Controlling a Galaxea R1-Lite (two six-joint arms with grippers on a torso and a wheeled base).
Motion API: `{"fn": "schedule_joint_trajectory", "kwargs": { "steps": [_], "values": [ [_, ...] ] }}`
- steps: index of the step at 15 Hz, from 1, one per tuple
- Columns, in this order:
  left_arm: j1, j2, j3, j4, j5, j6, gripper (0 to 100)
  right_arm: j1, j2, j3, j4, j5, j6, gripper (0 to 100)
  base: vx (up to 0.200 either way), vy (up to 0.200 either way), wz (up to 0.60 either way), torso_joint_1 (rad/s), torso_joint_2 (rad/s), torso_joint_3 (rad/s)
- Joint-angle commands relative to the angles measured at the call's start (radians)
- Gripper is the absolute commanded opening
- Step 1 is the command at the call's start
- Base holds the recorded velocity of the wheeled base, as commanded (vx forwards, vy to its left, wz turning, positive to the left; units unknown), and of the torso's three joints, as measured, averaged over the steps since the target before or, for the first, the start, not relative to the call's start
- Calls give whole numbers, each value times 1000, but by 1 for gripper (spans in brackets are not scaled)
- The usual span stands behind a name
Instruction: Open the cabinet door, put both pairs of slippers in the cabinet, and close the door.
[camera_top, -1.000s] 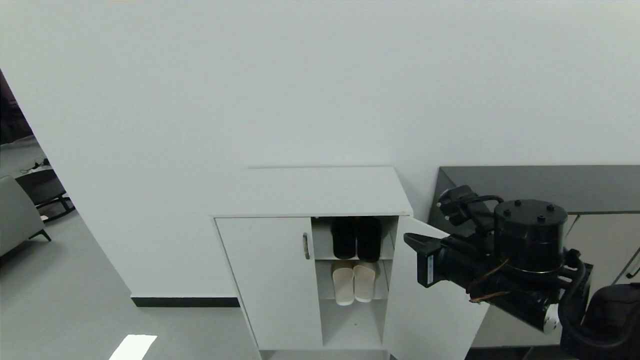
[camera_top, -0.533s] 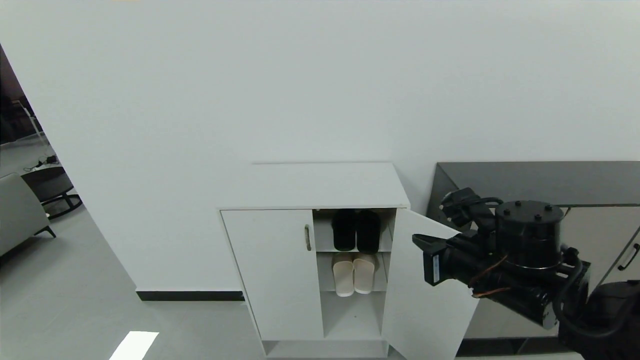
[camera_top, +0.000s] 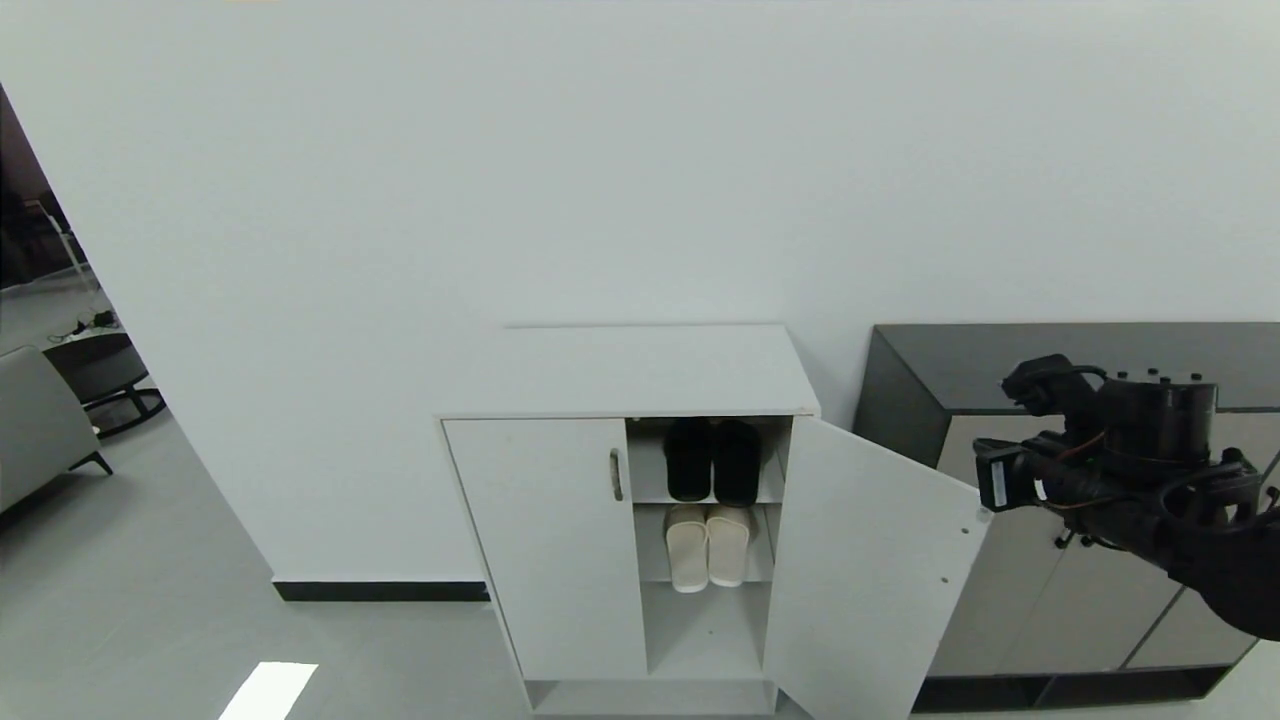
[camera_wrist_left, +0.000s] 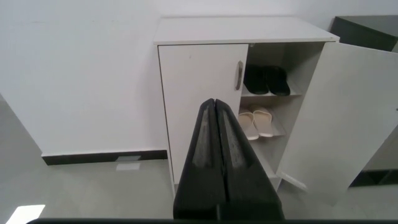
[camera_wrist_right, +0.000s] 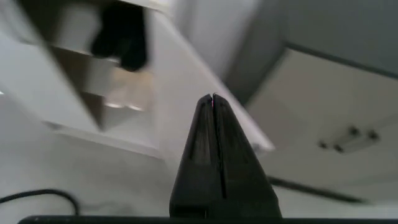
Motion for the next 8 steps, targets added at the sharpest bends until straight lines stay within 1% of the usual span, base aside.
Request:
{"fn": "schedule_joint_trajectory", "kwargs": {
  "steps": [1, 4, 6, 8],
  "values": [
    [-1, 0, 0, 0, 0, 0, 0, -102, 118, -53, 3, 5, -12, 0, 0, 0, 0, 0, 0, 0],
    [-1, 0, 0, 0, 0, 0, 0, -185, 210, -113, 3, 45, -12, 0, 0, 0, 0, 0, 0, 0],
    [-1, 0, 0, 0, 0, 0, 0, -209, 252, -138, 3, 49, -10, 0, 0, 0, 0, 0, 0, 0],
    [-1, 0, 0, 0, 0, 0, 0, -211, 284, -153, 1, 49, -10, 0, 0, 0, 0, 0, 0, 0]
  ]
}}
